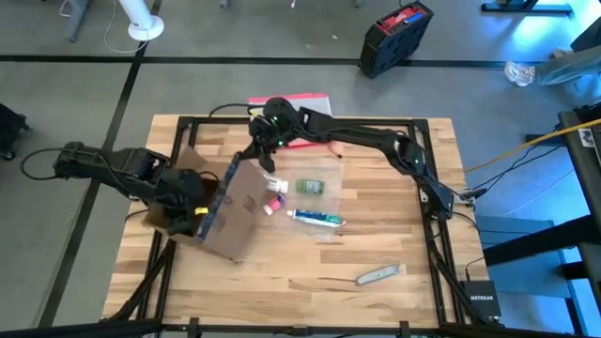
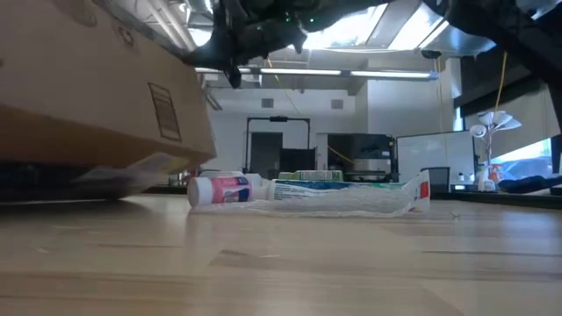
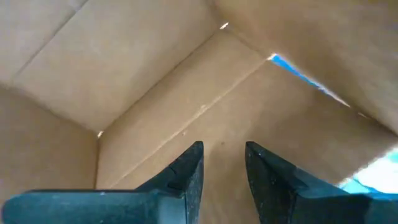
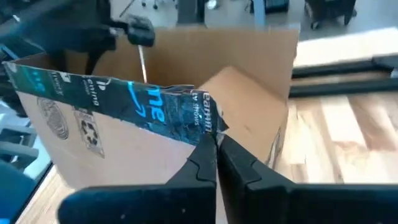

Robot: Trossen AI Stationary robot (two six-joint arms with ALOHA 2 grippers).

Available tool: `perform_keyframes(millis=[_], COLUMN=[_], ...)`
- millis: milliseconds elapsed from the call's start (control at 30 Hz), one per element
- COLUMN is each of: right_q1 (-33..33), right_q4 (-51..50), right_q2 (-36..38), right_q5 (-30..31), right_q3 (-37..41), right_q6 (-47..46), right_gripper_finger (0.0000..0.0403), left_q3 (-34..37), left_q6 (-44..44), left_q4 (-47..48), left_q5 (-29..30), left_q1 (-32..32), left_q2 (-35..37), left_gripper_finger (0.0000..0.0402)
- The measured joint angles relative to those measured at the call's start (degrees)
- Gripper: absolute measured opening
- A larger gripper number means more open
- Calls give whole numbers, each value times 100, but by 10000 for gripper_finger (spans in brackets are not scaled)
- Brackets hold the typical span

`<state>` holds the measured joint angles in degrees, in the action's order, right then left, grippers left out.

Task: Unpack boxes
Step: Move the cardboard box to the middle left of the table

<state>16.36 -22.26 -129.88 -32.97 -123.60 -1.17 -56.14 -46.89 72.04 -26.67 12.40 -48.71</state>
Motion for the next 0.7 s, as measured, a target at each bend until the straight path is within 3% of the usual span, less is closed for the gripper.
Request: perform_keyframes(millis=[200,533,700], right_q1=[95,98,93], right_q4=[-659,-1149,-1767], right_q2=[-58,-43,-8], right_q5=[-414,27,-96], right_q3=[-45,-55,-519], right_q6=[10,38,182], right_gripper_finger=[46,217,238], left_q3=[0,0,0], left_q6=[-47,-250,-285], left_q4=[-12,-569,-577], left_q5=[-12,-21,-19], left_q1=[0,0,0], left_q2=[0,-2,-2], left_gripper_finger=[109,109,109])
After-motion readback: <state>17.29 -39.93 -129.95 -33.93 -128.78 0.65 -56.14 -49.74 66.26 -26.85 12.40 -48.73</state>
